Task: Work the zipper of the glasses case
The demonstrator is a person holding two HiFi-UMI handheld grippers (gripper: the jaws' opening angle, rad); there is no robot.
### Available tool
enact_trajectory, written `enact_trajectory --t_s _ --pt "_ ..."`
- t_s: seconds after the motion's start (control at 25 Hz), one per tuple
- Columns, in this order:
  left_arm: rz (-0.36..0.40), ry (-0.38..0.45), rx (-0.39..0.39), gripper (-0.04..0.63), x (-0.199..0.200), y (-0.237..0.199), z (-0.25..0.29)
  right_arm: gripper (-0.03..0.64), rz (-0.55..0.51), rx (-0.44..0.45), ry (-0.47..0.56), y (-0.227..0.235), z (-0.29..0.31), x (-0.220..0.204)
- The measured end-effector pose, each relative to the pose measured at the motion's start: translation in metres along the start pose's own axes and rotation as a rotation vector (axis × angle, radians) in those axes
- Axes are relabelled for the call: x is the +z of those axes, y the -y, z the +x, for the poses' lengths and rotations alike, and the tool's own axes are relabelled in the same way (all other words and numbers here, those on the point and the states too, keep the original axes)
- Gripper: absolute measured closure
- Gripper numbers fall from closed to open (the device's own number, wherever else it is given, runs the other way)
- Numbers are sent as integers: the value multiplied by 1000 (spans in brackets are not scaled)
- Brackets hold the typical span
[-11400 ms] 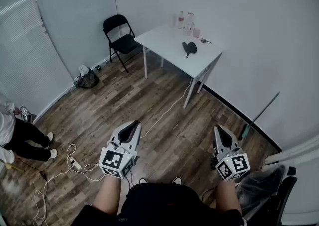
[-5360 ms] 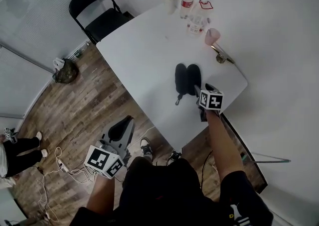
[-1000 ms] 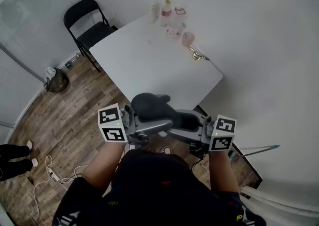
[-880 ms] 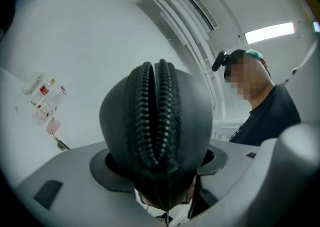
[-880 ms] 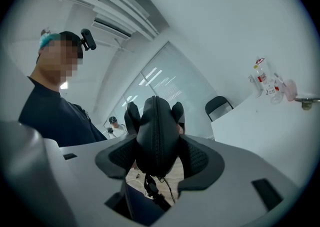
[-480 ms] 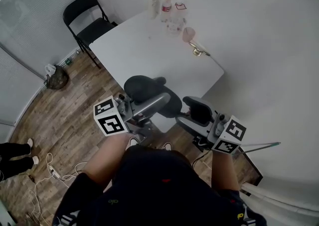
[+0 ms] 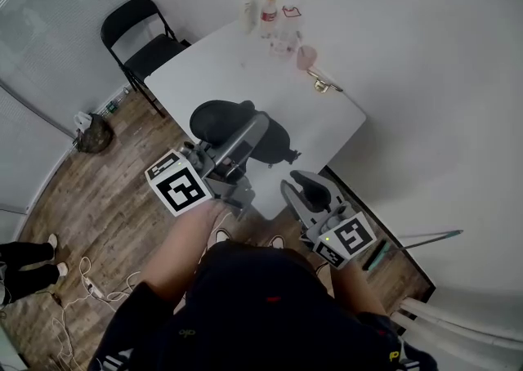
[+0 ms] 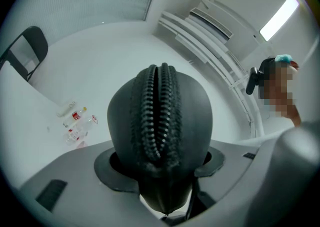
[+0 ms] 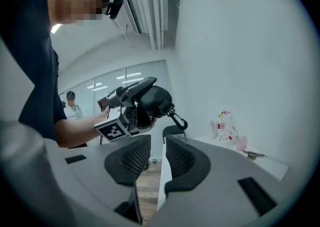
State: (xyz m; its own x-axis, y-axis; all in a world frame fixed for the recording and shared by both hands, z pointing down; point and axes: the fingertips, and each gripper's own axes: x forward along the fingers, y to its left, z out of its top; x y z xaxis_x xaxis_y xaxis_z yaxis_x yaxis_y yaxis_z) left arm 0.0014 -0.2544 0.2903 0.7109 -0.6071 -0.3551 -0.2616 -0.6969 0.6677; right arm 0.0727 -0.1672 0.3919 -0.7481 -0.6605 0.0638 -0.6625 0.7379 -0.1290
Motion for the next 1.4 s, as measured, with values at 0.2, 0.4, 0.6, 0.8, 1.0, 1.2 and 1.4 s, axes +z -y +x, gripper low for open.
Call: enact_trajectory --t_s 0.2,0.4,0.6,0.8,1.0,1.2,1.4 --pt "-9 -6 0 313 -4 2 2 511 -17 14 -9 -10 26 5" --pt "-1 -18 -1 313 -6 1 4 518 -26 49 -22 -14 40 10" --pt "12 -24 1 313 -8 0 3 549 -47 56 -32 -15 47 12" --pt "15 -26 2 313 -8 0 3 565 -47 56 -41 -15 50 12" --pt "21 -32 3 313 -8 1 3 594 -50 47 -61 -14 50 13" --pt "69 -57 -1 313 -10 3 4 597 -73 46 -110 -12 51 9" --pt "173 -115 -8 313 -17 12 4 597 -159 27 -170 -8 47 4"
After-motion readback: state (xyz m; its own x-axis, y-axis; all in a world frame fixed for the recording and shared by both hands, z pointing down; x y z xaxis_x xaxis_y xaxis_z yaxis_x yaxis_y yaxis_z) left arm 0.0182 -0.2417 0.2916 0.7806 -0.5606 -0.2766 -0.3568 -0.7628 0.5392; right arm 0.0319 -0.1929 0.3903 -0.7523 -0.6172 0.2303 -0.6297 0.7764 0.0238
